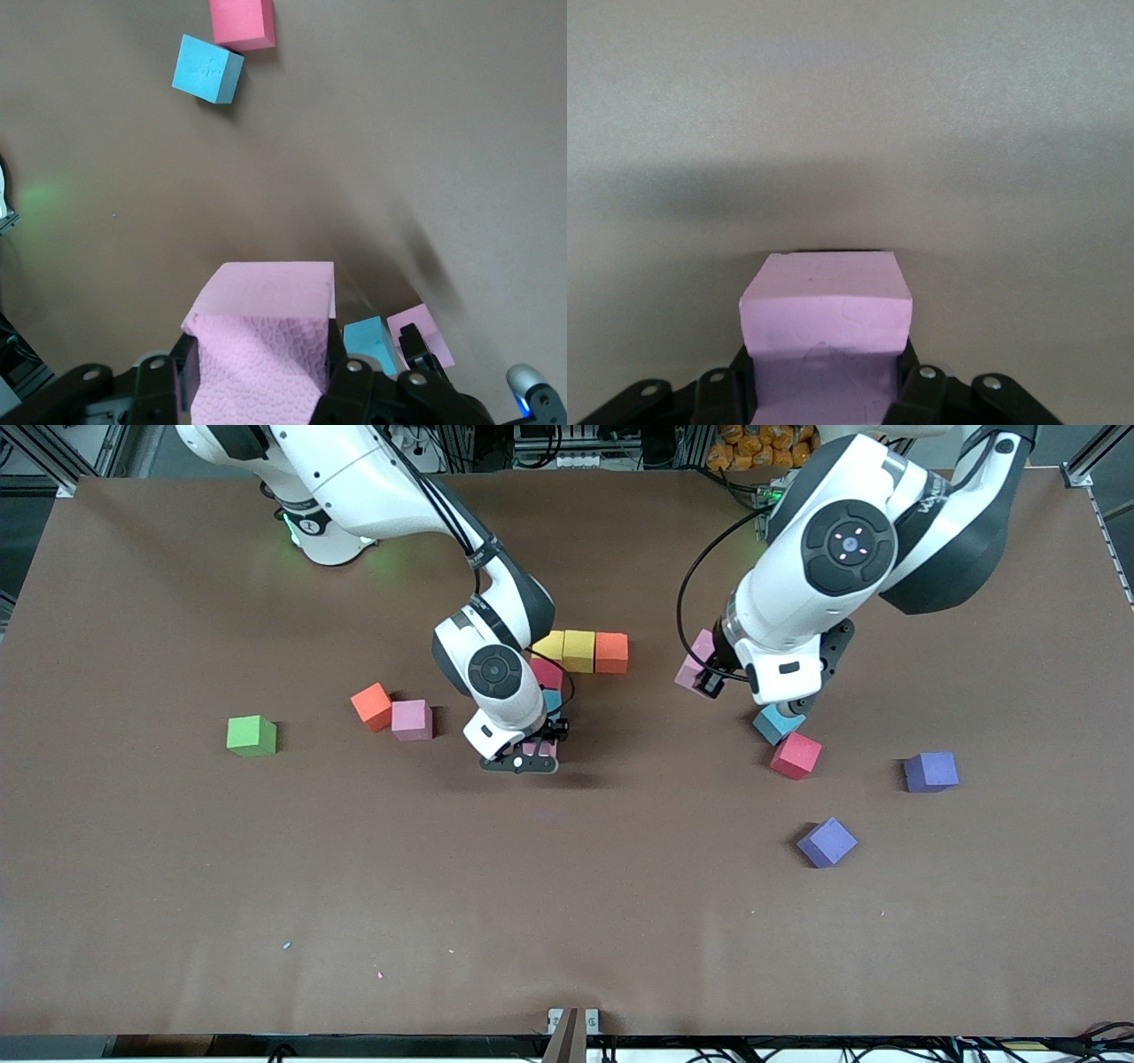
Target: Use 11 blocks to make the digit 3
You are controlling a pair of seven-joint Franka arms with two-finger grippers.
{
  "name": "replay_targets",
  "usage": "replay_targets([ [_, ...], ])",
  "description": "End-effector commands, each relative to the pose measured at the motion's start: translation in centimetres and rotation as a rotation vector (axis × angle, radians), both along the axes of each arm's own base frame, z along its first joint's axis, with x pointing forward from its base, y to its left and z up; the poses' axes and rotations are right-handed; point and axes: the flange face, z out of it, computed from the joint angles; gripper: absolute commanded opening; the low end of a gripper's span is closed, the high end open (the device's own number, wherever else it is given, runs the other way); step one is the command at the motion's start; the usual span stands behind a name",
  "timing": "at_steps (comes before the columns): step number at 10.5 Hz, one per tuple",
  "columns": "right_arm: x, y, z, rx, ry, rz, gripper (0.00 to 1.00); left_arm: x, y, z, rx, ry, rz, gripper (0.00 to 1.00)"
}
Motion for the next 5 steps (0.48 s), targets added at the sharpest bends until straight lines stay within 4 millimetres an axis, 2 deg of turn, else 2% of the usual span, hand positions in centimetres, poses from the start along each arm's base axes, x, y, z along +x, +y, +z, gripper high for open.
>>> replay_targets([
  [1,-0.2,0.6,-0.1,0.009,0.011,-0.021,0.0,-0.2,-2.3,-0.9,-0.001,-0.033,0.034,0.0],
  [2,-0.2,0.5,-0.1,0.009,0.013,-0.022,0.0,-0.4,-3.3,-2.7,0.013,-0.005,0.046,0.0],
  [5,-0.4,0.5,-0.4,0.004,0.017,-0.019,0.0,0.0,-2.6,-6.1,-0.006,0.061,0.087,0.0],
])
